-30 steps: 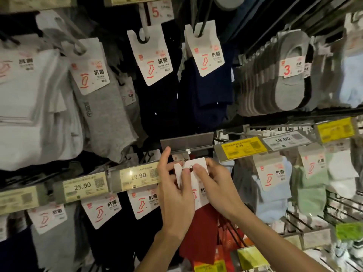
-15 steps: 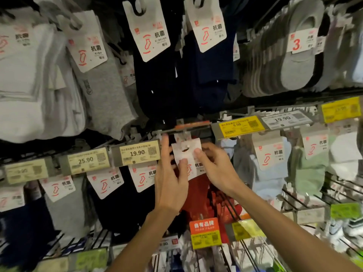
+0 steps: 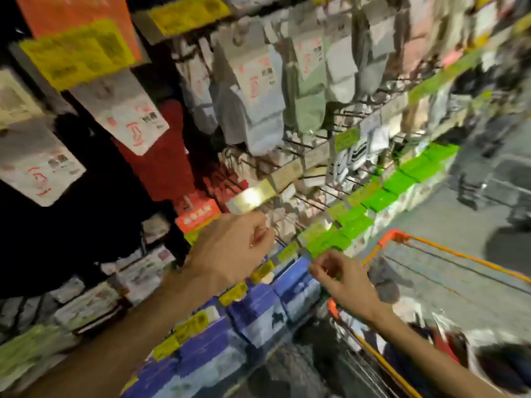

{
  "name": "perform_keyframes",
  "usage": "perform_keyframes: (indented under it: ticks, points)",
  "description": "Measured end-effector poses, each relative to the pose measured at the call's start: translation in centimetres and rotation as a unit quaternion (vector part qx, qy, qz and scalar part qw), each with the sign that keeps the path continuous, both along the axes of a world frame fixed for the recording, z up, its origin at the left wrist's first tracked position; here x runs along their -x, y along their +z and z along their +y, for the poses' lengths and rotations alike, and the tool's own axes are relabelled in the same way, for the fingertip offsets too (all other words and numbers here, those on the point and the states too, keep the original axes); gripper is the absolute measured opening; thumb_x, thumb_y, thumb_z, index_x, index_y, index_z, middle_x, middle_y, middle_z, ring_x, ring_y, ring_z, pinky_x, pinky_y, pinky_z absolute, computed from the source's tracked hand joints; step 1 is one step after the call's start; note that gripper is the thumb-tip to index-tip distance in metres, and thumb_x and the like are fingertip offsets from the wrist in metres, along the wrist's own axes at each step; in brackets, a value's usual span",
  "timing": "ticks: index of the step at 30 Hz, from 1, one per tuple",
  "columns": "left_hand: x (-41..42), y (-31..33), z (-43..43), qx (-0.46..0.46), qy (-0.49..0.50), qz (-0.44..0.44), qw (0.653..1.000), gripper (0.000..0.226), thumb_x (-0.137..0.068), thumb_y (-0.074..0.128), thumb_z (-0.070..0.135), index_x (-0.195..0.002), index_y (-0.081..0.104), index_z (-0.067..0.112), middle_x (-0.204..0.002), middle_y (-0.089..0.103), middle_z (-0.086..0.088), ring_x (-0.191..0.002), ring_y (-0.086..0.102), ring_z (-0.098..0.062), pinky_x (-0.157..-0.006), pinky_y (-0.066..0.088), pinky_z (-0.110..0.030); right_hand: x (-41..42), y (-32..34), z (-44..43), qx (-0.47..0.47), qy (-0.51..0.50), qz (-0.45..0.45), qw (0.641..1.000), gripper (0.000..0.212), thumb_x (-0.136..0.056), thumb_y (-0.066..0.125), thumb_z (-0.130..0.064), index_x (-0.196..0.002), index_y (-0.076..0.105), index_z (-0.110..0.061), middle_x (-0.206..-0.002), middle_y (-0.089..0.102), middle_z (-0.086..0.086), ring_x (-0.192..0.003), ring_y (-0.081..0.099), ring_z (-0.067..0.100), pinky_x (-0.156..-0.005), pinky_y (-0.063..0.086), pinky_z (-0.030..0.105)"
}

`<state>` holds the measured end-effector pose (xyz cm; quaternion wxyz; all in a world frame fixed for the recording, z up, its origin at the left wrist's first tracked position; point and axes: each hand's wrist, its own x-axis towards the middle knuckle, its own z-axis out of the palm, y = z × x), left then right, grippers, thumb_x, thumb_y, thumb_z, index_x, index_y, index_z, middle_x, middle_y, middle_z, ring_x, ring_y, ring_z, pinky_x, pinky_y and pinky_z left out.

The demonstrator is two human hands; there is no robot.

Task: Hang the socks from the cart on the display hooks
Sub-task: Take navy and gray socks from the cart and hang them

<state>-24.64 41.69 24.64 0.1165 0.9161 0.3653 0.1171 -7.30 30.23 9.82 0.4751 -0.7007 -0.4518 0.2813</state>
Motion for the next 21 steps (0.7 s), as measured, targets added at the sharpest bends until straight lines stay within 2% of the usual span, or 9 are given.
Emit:
perform_keyframes:
  ticks: [2,4,7,9,11,14,17,19,21]
  points:
    - [-2.4,-5.1,-1.1,0.038,-0.059,0.071,0.995,0.031,-0.096,0.054,0.038,-0.073,0.05,0.018,-0.063,0.053,0.001,-0.074,0.06,-0.028,-0.06,0.039,-0.038,-0.2,-4.5,-4.7,0.08,-0.041,-0.011,0.996,0.025,-0.086,0.067,-0.047,-0.072,0.055,-0.03,-0.06,0.057,-0.009,-0.056,0.053,0.002,-0.057,0.039,0.025]
    - [-5.0,-10.4,-2.9,0.09,-0.103,0.12,0.983,0.026,-0.096,0.053,0.039,-0.083,0.058,0.017,-0.08,0.065,-0.002,-0.086,0.063,-0.027,-0.066,0.044,-0.037,-0.6,-8.1,-9.4,0.164,-0.072,-0.014,0.984,0.022,-0.09,0.067,-0.043,-0.08,0.055,-0.027,-0.064,0.056,-0.011,-0.059,0.052,0.004,-0.059,0.036,0.029]
    - [-9.0,-17.1,-6.5,0.154,-0.144,0.179,0.961,0.021,-0.098,0.051,0.038,-0.092,0.061,0.02,-0.097,0.069,-0.006,-0.099,0.063,-0.028,-0.071,0.043,-0.035,-1.9,-12.5,-15.7,0.257,-0.133,-0.009,0.957,0.02,-0.093,0.068,-0.031,-0.09,0.061,-0.012,-0.073,0.061,-0.006,-0.073,0.06,0.02,-0.064,0.039,0.036]
    - [-11.6,-20.9,-8.4,0.196,-0.165,0.203,0.945,0.02,-0.1,0.051,0.033,-0.098,0.063,0.017,-0.1,0.069,-0.01,-0.1,0.061,-0.029,-0.079,0.045,-0.038,-3.2,-14.5,-18.6,0.3,-0.176,0.005,0.938,0.02,-0.093,0.068,-0.031,-0.093,0.064,-0.011,-0.08,0.066,-0.001,-0.083,0.066,0.025,-0.069,0.043,0.037]
    - [-14.6,-24.7,-10.3,0.24,-0.183,0.225,0.926,0.019,-0.1,0.051,0.03,-0.098,0.064,0.017,-0.096,0.069,-0.01,-0.093,0.063,-0.029,-0.077,0.047,-0.039,-5.2,-16.5,-21.1,0.341,-0.218,0.032,0.914,0.016,-0.094,0.066,-0.032,-0.094,0.065,-0.015,-0.086,0.07,0.0,-0.089,0.068,0.025,-0.074,0.046,0.034]
    - [-17.7,-29.5,-12.0,0.292,-0.175,0.252,0.906,0.017,-0.098,0.053,0.029,-0.095,0.064,0.017,-0.094,0.069,-0.009,-0.088,0.064,-0.031,-0.072,0.05,-0.037,-7.7,-18.8,-23.2,0.377,-0.257,0.062,0.888,0.013,-0.093,0.066,-0.031,-0.089,0.063,-0.018,-0.091,0.073,0.005,-0.091,0.068,0.027,-0.075,0.047,0.034]
    - [-21.4,-35.1,-13.6,0.364,-0.137,0.279,0.878,0.013,-0.095,0.058,0.029,-0.092,0.065,0.018,-0.095,0.07,-0.009,-0.092,0.065,-0.029,-0.071,0.046,-0.032,-11.1,-21.9,-24.8,0.407,-0.272,0.098,0.867,0.008,-0.091,0.064,-0.027,-0.091,0.061,-0.019,-0.098,0.073,0.009,-0.096,0.067,0.031,-0.08,0.049,0.037]
    - [-23.5,-39.3,-14.3,0.405,-0.093,0.292,0.862,0.018,-0.093,0.061,0.032,-0.098,0.067,0.016,-0.1,0.071,-0.011,-0.098,0.065,-0.031,-0.08,0.05,-0.034,-13.6,-24.3,-25.2,0.421,-0.27,0.111,0.859,0.012,-0.093,0.061,-0.023,-0.103,0.06,-0.016,-0.112,0.07,0.013,-0.106,0.064,0.033,-0.086,0.047,0.037]
    - [-25.5,-42.8,-14.7,0.43,-0.055,0.294,0.852,0.029,-0.095,0.059,0.035,-0.111,0.067,0.012,-0.109,0.07,-0.012,-0.107,0.063,-0.033,-0.086,0.049,-0.033,-16.0,-26.8,-25.2,0.439,-0.259,0.12,0.852,0.033,-0.096,0.06,-0.024,-0.124,0.058,-0.007,-0.125,0.066,0.015,-0.116,0.06,0.034,-0.092,0.044,0.036]
